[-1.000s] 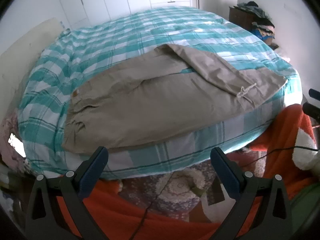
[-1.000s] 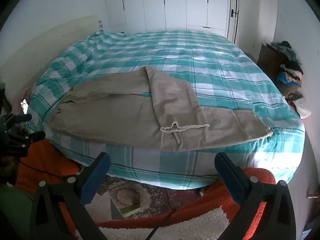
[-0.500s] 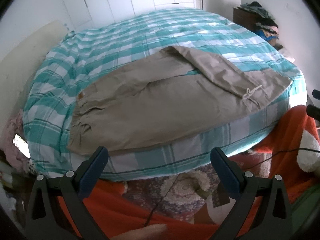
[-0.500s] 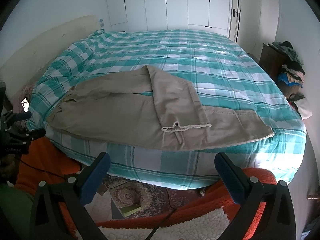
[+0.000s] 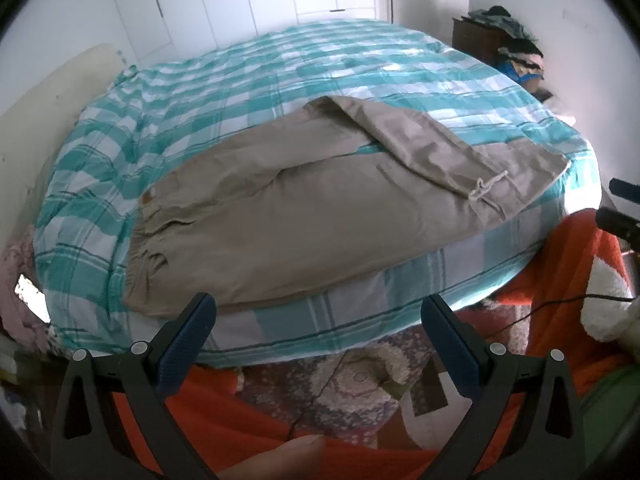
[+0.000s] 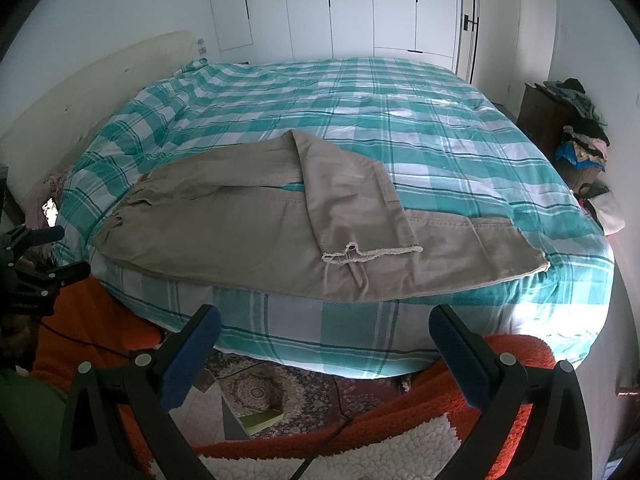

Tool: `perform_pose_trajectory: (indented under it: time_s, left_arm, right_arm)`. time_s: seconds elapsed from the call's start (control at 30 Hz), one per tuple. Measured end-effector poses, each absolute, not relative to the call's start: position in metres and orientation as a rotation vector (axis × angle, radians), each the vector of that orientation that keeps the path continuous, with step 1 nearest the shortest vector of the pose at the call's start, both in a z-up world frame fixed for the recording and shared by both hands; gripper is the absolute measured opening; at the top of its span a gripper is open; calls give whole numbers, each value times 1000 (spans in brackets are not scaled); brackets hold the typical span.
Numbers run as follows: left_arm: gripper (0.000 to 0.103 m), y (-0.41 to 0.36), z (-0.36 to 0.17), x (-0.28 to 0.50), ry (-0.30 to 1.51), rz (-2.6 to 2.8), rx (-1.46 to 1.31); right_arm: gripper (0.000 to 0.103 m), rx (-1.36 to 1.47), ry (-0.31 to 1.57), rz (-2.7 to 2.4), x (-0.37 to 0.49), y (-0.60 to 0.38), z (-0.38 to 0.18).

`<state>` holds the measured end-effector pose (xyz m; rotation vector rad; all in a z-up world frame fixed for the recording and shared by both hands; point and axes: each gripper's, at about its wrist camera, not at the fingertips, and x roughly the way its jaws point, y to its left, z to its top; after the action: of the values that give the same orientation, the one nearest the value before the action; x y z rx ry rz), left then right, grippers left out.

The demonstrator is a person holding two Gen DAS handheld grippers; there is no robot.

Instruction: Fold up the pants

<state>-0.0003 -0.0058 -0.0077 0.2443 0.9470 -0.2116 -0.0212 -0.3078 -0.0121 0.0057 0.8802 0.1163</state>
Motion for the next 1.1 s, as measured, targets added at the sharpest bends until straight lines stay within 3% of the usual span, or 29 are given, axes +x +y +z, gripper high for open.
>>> perform_pose_trajectory:
  time_s: [1.1]
  left_arm:
    - [103, -9, -8, 0, 973, -260, 215]
  right_arm:
    - [103, 4, 878, 125, -21, -305, -14]
